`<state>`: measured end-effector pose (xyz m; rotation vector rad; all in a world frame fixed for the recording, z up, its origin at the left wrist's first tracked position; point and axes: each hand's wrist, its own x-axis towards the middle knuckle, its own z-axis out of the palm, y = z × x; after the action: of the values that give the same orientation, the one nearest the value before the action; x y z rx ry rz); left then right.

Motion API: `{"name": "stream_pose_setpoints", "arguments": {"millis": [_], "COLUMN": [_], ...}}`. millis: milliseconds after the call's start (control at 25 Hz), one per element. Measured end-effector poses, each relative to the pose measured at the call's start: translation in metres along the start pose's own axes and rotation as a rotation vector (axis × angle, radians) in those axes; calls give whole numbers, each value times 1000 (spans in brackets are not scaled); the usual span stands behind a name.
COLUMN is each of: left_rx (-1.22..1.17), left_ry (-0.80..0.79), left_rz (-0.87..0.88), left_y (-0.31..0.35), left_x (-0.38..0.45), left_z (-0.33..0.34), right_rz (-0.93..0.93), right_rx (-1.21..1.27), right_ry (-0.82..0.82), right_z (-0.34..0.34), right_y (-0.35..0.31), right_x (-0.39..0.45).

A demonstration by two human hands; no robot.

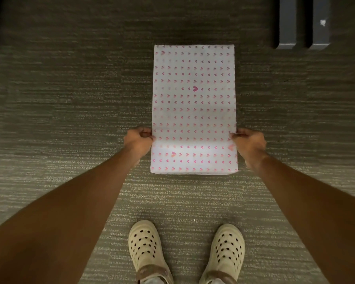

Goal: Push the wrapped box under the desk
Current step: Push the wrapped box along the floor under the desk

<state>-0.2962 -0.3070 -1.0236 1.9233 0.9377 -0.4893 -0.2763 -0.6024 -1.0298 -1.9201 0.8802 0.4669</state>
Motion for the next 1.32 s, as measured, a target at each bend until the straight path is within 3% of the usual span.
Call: {"name": "stream_pose_setpoints", "arguments": {"millis": [360,800,1040,1320], "left_rx": [-164,-171,-126,-177], "left_ry": [-34,-102,-90,-84], "left_rz": [-71,-96,-84,9], "left_y": [-5,18,56,106], "left_x": [1,-97,-128,-95], "left_z": [5,-30,-55,-72], "right_rz": [56,53,49,-44], "right_rx": [178,123,119,127], "right_ry": [-144,-304,-328,-245], "right_z": [-12,-79,-107,-106], "right_y": [6,-1,-24,-84], "right_x": [4,-64,-90,-70]}}
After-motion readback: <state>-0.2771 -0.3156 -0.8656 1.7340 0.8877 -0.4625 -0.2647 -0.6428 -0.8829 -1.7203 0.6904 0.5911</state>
